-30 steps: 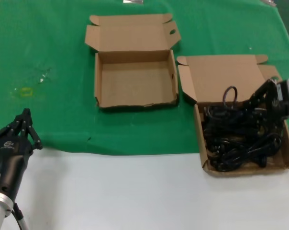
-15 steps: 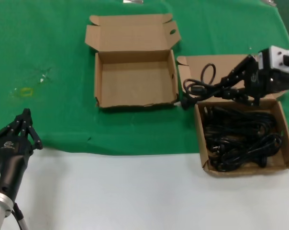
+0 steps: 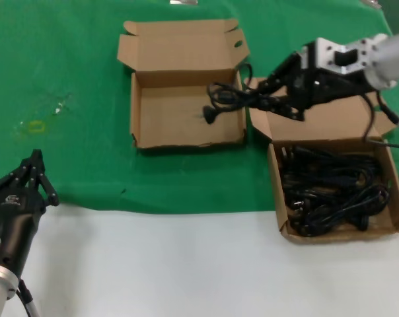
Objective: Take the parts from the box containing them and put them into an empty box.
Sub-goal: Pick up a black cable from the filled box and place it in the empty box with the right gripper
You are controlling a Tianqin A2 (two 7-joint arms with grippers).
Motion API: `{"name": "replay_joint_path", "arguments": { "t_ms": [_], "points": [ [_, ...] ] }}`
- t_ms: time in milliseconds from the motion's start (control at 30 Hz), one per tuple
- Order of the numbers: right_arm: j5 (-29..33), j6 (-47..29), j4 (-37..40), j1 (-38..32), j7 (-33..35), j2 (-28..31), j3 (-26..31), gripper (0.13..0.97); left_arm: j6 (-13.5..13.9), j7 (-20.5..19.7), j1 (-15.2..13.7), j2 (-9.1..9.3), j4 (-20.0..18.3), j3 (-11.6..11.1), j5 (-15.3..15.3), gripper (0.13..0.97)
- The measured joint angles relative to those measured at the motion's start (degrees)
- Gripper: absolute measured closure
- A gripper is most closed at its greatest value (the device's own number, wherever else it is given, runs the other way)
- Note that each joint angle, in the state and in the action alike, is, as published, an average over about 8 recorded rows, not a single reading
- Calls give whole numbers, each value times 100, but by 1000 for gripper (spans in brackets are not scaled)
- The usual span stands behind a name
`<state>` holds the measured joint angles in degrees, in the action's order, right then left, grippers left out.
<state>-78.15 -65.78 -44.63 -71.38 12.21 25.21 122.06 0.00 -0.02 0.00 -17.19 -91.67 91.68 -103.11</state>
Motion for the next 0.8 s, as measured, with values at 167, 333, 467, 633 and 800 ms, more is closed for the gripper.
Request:
{"name": "replay_joint_path", "arguments": {
  "t_ms": [167,333,467,633,800],
  "points": [
    [-87,312,974,-307,641,-591,-27,882,0,0,0,0,0,0,0,953],
    [-212,650,2146,-644,1525,-1214,-125,882,0,0,0,0,0,0,0,953],
    [-329,945,3108,-913,2216,-1666,-263,883,0,0,0,0,0,0,0,953],
    [-449,1360,3900,-1098,2798,-2053,-437,883,0,0,0,0,0,0,0,953],
    [-534,1823,4218,-1103,3130,-2273,-574,883,0,0,0,0,0,0,0,953]
  ]
}}
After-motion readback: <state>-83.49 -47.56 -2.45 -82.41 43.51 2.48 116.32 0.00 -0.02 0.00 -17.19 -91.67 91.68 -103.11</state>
